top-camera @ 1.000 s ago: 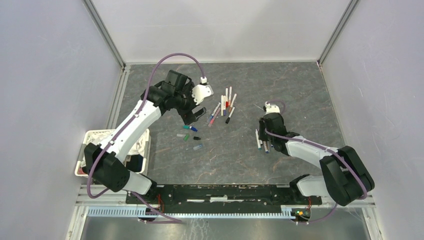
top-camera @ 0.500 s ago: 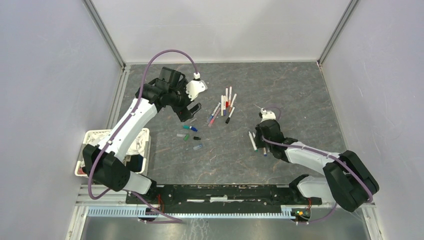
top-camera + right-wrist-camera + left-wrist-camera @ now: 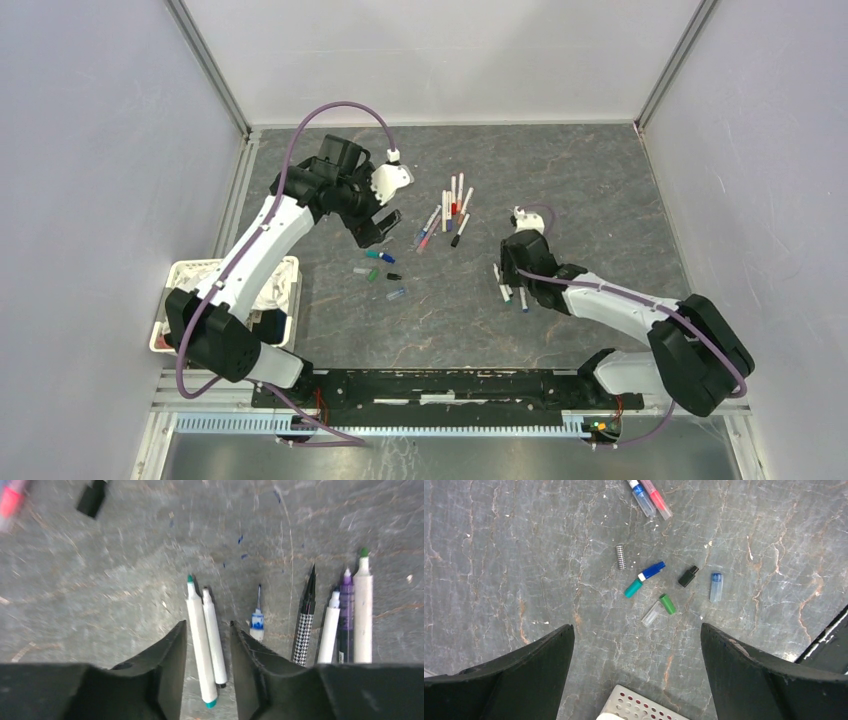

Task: Open the pen caps
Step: Place the pen at the center of the board.

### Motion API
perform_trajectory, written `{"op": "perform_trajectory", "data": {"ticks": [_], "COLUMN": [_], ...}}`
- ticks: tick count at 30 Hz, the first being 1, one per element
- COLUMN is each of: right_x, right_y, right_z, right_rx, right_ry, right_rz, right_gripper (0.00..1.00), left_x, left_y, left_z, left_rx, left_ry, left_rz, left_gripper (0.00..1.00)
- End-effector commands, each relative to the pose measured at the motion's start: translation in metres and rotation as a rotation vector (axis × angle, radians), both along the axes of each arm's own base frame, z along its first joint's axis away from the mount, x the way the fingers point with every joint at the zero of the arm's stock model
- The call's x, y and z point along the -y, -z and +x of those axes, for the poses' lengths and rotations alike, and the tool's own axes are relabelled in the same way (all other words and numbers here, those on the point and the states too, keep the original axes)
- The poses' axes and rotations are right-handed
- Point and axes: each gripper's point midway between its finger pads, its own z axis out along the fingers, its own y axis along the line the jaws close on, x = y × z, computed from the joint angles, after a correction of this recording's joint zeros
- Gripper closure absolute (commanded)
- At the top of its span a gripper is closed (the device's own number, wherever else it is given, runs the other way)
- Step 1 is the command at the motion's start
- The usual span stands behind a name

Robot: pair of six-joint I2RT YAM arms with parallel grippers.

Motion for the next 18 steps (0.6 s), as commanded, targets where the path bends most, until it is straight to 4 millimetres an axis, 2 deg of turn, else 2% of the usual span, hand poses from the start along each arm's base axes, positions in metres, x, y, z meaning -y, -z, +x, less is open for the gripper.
{"op": "perform_trajectory", "data": {"ticks": [1,5,7,12,15,18], "right_x": [-0.008,-0.029,-0.046,-0.081,-0.090,-0.091], "right_y": [-0.057,-0.078,-0.079,-0.055,-0.038,-0.029], "right_z": [0.037,0.074,0.092,0.127,0.138,0.144], "right_rx": [0.146,0.151,0.136,0.057,0.010,0.003], "right_ry": [0.059,0.053,0.051,0.057,0.068,0.087], "right_rz": [0.018,-0.016,-0.009,0.009,-0.014,-0.028], "right_gripper": [0.54,0.51,0.51,0.55,0.58,0.61], "left_x": [0.001,-0.003,-0.005,-0.008,-0.014,-0.016], "left_y": [-0.014,-0.023,-0.031,-0.044,-0.045,-0.043], "left_z": [-0.005,0.010,0.019,0.036,0.037,0.031], "left_rx": [-0.008,0.039,0.076,0.138,0.164,0.172], "left_ry": [0.043,-0.007,-0.038,-0.126,-0.162,-0.169], "left_rz": [-0.007,-0.007,-0.023,-0.070,-0.088,-0.104], "left_gripper": [0.00,0.00,0.00,0.00,0.00,0.00]}}
